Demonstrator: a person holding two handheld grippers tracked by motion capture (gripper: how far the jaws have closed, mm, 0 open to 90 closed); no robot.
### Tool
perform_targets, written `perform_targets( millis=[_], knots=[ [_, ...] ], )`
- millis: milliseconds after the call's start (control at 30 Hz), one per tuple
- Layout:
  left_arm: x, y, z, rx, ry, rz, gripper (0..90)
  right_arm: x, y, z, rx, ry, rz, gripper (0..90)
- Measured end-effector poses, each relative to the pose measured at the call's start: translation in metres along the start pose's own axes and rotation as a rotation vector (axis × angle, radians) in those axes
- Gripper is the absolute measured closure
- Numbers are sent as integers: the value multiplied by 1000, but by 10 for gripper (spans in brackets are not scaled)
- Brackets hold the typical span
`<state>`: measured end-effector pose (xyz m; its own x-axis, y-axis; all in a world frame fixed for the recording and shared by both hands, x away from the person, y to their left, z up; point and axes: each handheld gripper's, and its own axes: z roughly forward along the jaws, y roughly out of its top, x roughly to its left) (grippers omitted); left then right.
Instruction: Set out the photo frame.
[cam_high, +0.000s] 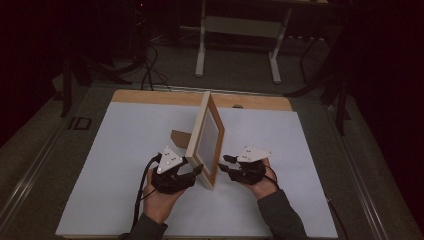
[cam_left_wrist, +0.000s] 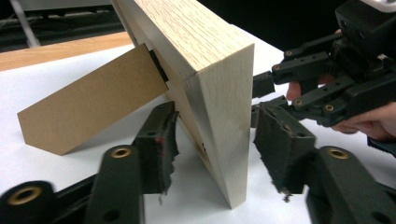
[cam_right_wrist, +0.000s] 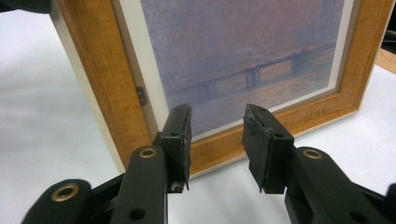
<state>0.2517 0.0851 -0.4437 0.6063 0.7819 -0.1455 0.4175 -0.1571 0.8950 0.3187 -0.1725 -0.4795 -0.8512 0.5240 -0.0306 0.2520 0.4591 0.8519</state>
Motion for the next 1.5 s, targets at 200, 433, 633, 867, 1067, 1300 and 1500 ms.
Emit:
perform_targets(
  millis=[200,433,633,867,1067,1300,1500],
  knots=[
    [-6,2,3,-7,54,-4,597,-1,0,2,1,-8,4,614],
    [-11,5,14,-15,125,-62,553,-1,-1,3,2,-13,4,613],
    [-9,9,13,12,120,-59,631,-5,-3,-1,-2,-24,11,612],
    [18,12,7,50,13,-98,662,-11,-5,-7,-3,-44,27,609],
    [46,16,1,85,-79,-64,670,-15,-5,-10,-4,-58,32,608],
    [80,20,-6,119,-203,3,670,-18,-7,-10,0,-66,38,607],
    [97,20,-6,131,-302,15,676,-21,-6,-9,4,-69,43,605]
  ],
)
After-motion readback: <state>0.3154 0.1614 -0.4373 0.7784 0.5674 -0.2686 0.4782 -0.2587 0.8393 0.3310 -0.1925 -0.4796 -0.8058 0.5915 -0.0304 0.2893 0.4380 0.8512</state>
